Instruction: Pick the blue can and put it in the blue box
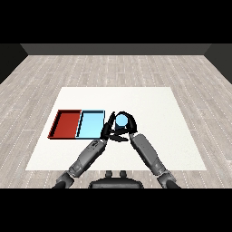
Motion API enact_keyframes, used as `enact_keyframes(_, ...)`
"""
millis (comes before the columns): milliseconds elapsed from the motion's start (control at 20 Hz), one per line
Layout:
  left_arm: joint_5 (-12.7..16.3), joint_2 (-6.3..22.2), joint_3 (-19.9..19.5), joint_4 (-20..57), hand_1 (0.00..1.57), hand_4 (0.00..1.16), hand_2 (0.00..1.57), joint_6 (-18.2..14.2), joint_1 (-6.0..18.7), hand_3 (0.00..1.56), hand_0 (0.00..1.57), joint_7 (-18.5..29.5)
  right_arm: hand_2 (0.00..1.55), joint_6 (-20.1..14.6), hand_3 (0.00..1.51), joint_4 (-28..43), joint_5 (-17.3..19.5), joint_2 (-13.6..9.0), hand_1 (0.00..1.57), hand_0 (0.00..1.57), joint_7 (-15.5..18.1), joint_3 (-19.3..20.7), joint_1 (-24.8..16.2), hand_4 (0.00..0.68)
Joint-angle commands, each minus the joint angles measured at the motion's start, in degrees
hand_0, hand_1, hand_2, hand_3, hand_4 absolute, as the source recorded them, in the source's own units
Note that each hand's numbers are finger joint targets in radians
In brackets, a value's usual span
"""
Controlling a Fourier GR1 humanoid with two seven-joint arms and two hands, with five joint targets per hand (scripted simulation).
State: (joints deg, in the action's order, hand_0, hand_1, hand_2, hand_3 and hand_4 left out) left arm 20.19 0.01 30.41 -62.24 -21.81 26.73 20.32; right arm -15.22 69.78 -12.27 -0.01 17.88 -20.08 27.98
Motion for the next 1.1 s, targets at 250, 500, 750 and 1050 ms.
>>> enact_keyframes(250, 3.1, 0.0, 3.6, 2.9, 0.0, 0.0, 0.0, -3.0, 2.1, 0.0, 0.0, 1.5, 1.46, -2.4, 1.37, 9.5, 1.6, 0.0, 1.42, 1.42, -5.6, -2.4, -2.4, 0.541)
enact_keyframes(500, 2.0, 0.0, 1.6, 2.8, 0.0, 0.0, 0.0, 0.1, 2.4, 0.0, 0.0, 1.4, 1.46, -6.4, 1.37, 2.0, -3.4, 0.0, 1.45, 1.45, -2.5, -7.4, 1.7, 0.525)
enact_keyframes(750, 3.7, 0.1, 2.9, 5.6, 0.0, 0.0, 0.0, -2.9, 7.9, 0.0, 0.0, 0.3, 1.45, -3.6, 1.35, 7.0, -1.0, -2.0, 1.43, 1.43, -4.3, -4.5, -1.3, 0.522)
enact_keyframes(1050, 8.7, 0.1, 7.0, 7.0, 0.0, 0.0, 0.0, -6.8, 8.4, 0.0, 0.0, 0.6, 1.45, -7.2, 1.36, 3.8, -3.3, 0.0, 1.45, 1.45, -4.9, -9.1, 4.7, 0.497)
